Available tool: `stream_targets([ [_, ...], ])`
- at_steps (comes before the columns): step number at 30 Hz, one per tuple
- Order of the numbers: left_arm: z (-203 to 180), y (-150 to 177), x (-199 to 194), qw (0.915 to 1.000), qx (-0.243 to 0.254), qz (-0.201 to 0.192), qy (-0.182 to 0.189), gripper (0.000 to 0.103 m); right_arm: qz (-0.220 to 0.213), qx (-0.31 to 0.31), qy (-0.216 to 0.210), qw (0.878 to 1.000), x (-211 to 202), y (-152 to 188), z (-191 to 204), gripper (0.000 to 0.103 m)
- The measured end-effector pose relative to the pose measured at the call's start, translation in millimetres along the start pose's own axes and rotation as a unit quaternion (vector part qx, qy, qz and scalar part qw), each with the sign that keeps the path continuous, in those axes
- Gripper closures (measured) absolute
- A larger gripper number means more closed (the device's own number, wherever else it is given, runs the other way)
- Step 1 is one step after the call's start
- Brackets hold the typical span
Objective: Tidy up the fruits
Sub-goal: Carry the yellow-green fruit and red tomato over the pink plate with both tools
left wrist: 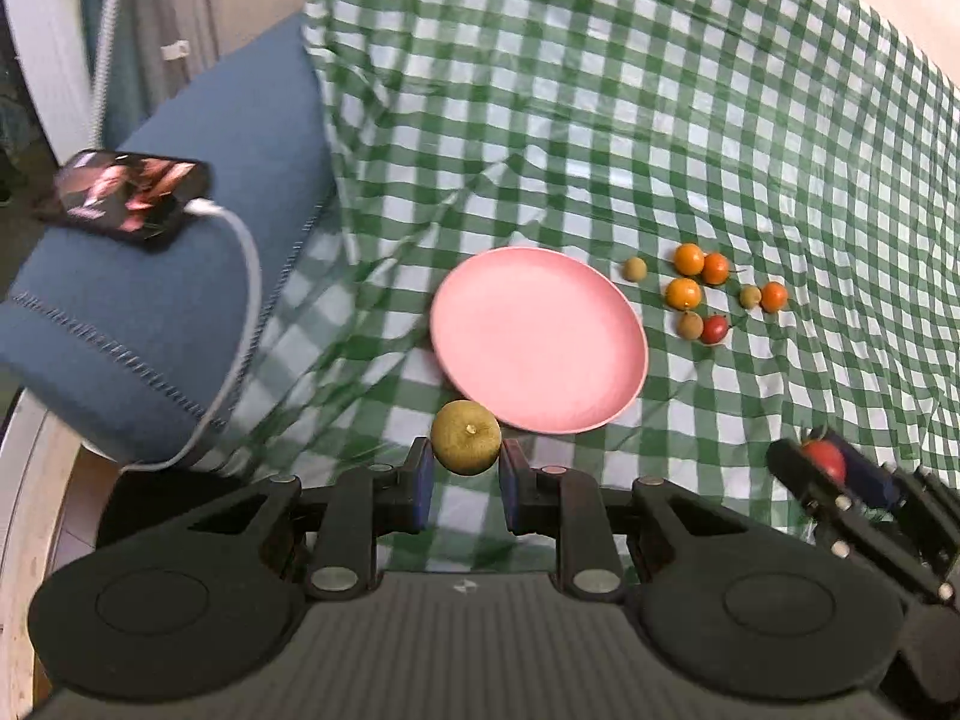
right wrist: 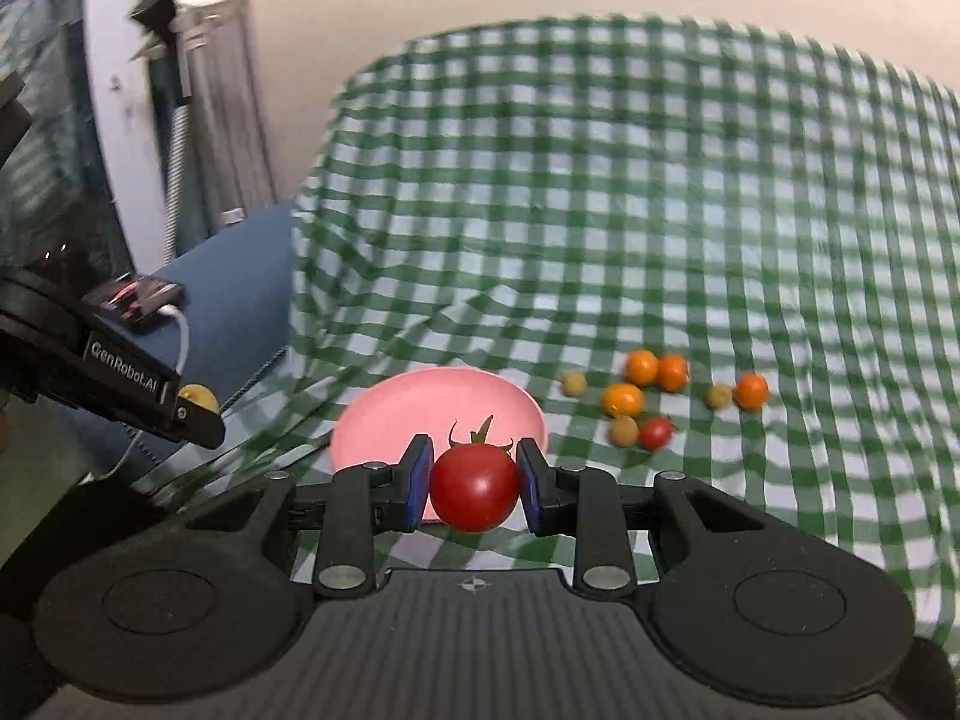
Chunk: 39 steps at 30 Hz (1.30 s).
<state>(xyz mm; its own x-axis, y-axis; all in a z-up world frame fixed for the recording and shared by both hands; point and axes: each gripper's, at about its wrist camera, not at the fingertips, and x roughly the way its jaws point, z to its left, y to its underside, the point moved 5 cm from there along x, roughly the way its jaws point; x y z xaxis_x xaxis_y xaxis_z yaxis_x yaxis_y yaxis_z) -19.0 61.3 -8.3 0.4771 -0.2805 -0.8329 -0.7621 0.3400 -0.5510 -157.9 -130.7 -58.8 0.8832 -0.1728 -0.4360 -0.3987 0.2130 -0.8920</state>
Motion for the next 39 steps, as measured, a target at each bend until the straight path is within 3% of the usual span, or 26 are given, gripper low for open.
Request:
stream_targets([
  [4, 11.7, 15.3, -18.8, 0.9998, -0.004, -0.02, -0.002, 0.078, -0.003, -0.007, 0.006, 1.0, -20.1, 2.2, 4.1, 0.072],
  [14, 17.0, 24.2, -35.9, 0.9991, -0.003, -0.041, 0.012, 0.078, 0.007, -0.023, 0.016, 1.0, -21.8, -4.9, 16.8, 0.072],
  [39, 16.2, 11.7, -18.7, 0.9991, 0.0, -0.041, 0.01, 0.078, 0.032, -0.025, 0.015, 0.999, -5.6, 0.6, 7.1, 0.072],
])
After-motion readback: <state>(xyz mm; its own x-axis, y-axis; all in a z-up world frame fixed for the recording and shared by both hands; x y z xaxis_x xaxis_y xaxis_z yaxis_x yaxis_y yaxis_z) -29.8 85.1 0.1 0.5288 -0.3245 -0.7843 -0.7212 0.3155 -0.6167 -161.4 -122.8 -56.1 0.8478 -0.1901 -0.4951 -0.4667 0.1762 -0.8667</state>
